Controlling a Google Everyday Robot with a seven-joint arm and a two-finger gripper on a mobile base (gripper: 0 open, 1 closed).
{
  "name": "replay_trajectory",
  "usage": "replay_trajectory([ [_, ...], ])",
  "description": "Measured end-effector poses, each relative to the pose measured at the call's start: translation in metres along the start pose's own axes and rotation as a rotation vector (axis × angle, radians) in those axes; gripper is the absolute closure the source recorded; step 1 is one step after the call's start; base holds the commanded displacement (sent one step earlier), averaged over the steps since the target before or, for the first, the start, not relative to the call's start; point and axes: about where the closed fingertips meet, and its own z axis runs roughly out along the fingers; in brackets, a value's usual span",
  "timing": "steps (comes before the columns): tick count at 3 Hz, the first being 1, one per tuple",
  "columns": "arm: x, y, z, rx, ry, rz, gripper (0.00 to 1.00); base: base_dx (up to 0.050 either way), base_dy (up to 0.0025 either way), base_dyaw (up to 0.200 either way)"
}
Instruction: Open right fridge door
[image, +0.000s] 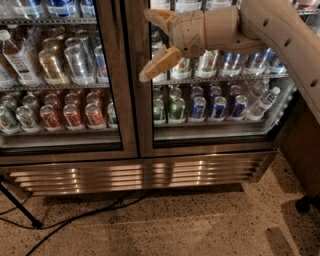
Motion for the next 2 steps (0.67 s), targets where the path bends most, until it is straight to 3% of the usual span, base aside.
replay_trajectory([
  [2,-0.0011,-0.0155,0.0106,-0.026,-0.021,-0.027,0.0,0.0,0.0,0.0],
])
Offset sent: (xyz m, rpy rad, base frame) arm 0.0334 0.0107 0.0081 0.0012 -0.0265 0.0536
